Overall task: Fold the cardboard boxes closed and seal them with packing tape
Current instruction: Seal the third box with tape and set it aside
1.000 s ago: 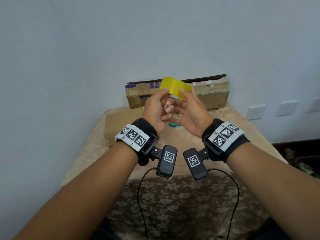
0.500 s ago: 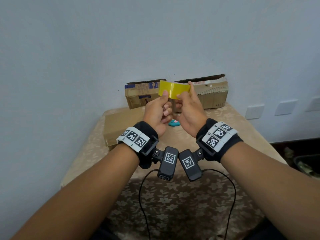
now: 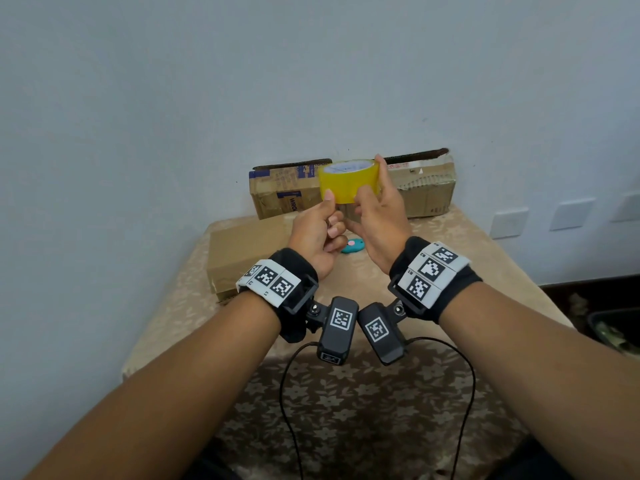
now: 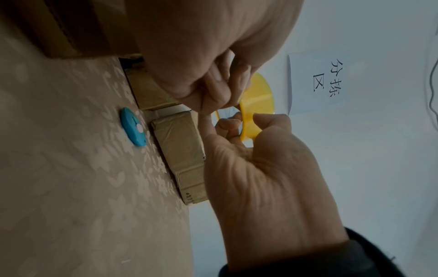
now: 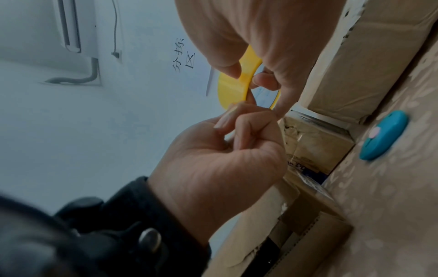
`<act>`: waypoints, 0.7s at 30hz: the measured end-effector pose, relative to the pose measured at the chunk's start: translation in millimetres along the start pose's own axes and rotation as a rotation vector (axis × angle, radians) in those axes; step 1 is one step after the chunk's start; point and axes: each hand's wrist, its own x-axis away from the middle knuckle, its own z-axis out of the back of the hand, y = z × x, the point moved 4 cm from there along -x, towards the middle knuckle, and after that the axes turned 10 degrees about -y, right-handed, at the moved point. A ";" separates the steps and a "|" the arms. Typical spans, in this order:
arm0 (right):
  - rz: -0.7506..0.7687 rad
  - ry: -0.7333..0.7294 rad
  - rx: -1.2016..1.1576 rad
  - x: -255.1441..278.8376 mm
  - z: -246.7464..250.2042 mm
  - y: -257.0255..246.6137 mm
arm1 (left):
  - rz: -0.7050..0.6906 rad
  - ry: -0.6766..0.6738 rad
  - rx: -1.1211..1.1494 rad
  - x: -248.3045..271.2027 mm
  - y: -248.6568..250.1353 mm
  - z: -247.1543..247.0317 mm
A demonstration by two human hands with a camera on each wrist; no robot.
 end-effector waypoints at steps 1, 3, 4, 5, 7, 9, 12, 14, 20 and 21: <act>-0.001 0.009 0.013 -0.3 -0.2 1.2 | 0.003 0.002 0.006 0.4 -0.5 0.1; 0.003 0.064 0.021 -0.8 3.4 4.7 | 0.006 -0.004 0.008 1.0 -1.3 -0.3; 0.015 0.094 0.011 -1.1 7.0 6.0 | 0.003 -0.012 0.002 1.0 -1.3 -1.8; 0.022 0.103 -0.011 -1.8 10.1 6.9 | -0.001 -0.017 0.002 0.8 -0.7 -3.2; -0.016 0.070 -0.067 -3.2 11.3 5.3 | -0.020 -0.020 0.028 -0.1 1.8 -4.4; -0.090 -0.016 -0.118 -2.9 5.1 2.5 | -0.049 -0.028 0.033 -1.6 5.8 -2.6; -0.189 -0.093 -0.104 1.4 -0.5 0.0 | -0.074 -0.039 0.013 -3.4 5.7 0.1; -0.207 -0.079 -0.103 4.5 -1.4 0.8 | -0.095 -0.031 -0.010 -2.9 6.1 3.0; -0.091 0.054 -0.231 2.2 3.3 1.4 | -0.070 -0.066 -0.070 -1.4 4.6 -0.6; -0.071 0.054 -0.265 1.9 4.8 -0.8 | -0.054 -0.077 -0.074 -2.1 4.1 -1.4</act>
